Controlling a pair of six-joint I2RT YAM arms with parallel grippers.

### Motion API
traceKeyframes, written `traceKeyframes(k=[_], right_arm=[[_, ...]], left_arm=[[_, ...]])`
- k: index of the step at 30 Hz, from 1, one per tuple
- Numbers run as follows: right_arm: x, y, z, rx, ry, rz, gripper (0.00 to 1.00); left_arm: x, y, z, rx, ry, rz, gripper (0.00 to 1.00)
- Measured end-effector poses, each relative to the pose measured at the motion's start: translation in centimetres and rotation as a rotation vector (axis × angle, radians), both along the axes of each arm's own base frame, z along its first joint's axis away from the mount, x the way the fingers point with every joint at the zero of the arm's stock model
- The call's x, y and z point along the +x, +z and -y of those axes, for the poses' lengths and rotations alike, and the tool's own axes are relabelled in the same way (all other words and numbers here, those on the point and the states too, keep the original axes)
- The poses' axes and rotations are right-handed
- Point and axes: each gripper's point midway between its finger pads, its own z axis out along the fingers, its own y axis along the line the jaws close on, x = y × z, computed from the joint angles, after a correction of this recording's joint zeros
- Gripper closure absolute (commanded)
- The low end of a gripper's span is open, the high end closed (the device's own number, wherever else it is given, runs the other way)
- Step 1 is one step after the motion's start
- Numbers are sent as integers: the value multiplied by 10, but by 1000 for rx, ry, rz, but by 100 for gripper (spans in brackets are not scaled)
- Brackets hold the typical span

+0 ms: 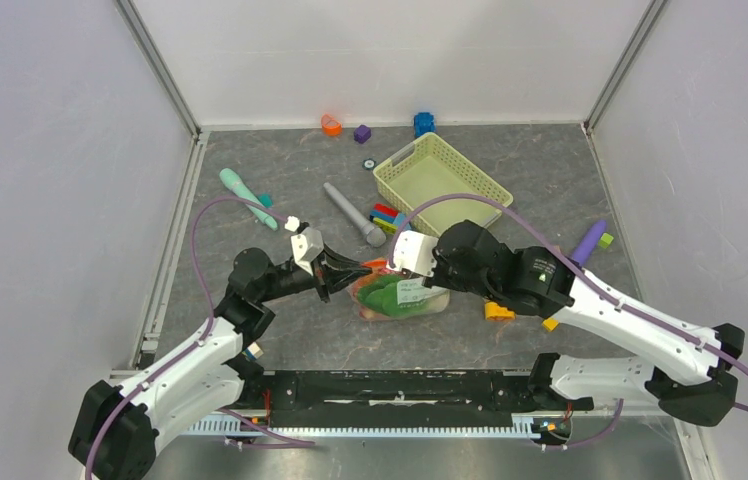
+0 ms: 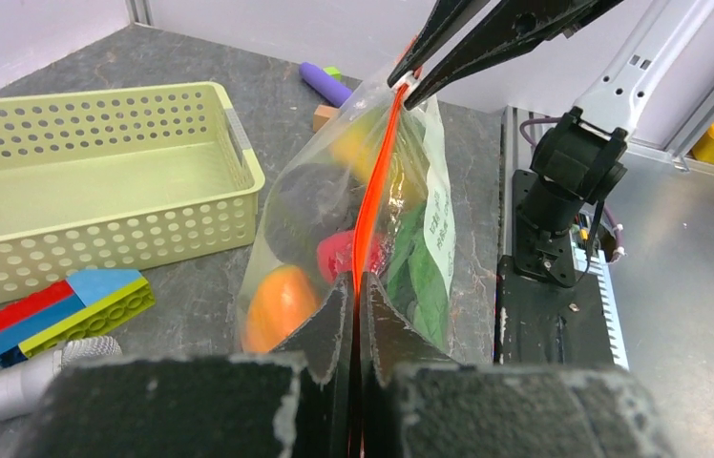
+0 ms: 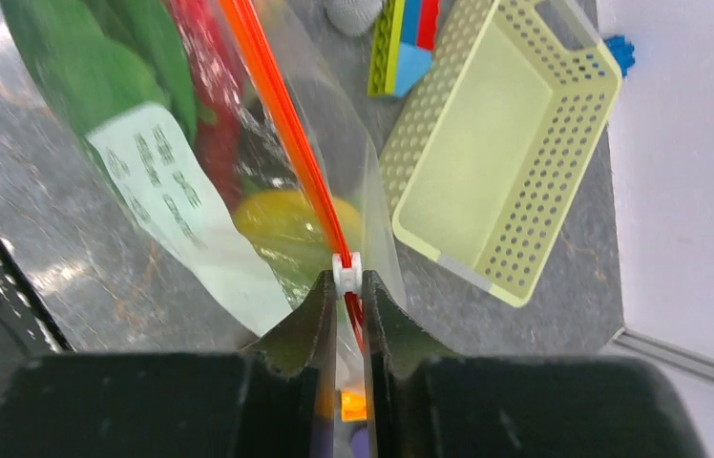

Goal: Place the food in the zip-top bag and seal the zipper
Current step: Zip the zipper food storage bag at the center of the board.

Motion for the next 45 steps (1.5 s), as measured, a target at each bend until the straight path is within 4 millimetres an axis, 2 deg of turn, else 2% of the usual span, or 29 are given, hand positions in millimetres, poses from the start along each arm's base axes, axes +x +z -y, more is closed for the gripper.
traceKeyframes(k=[6,16,21,25,26,27,28,29,30,31,34,39,42,45], right_arm=[[5,-17,24,-88,-39,8,83],[26,-16,57,-111,-130,24,83],[34,-16,69,-116,-175,25,84],[37,-17,70,-110,-185,22,85],[38,-18,70,-109,-186,21,83],[38,-18,70,-107,-185,20,74],[39,-18,69,-104,-185,20,60],[39,-19,68,-99,-189,16,40],[40,-20,67,-88,-197,13,10],[42,-21,65,-70,-208,11,2],[48,-23,53,5,-243,3,2],[55,-24,32,205,-327,-21,2],[53,-12,21,394,-335,-10,2],[43,10,22,588,-324,37,2]], left_arm=[[1,-6,-1,15,9,-26,98],[3,-7,-2,17,22,-31,98],[4,-8,-4,22,38,-29,98],[4,-7,-4,23,39,-23,98],[4,-8,-4,24,39,-24,98],[4,-8,-4,25,39,-25,98],[4,-8,-4,25,40,-26,98],[4,-8,-4,25,41,-27,98],[5,-8,-5,25,45,-28,98],[6,-8,-5,26,50,-30,98],[12,-9,-7,17,91,-54,98],[26,-10,-21,-39,249,-211,98],[34,-11,-39,-88,394,-331,98],[42,-15,-64,-136,573,-454,98]])
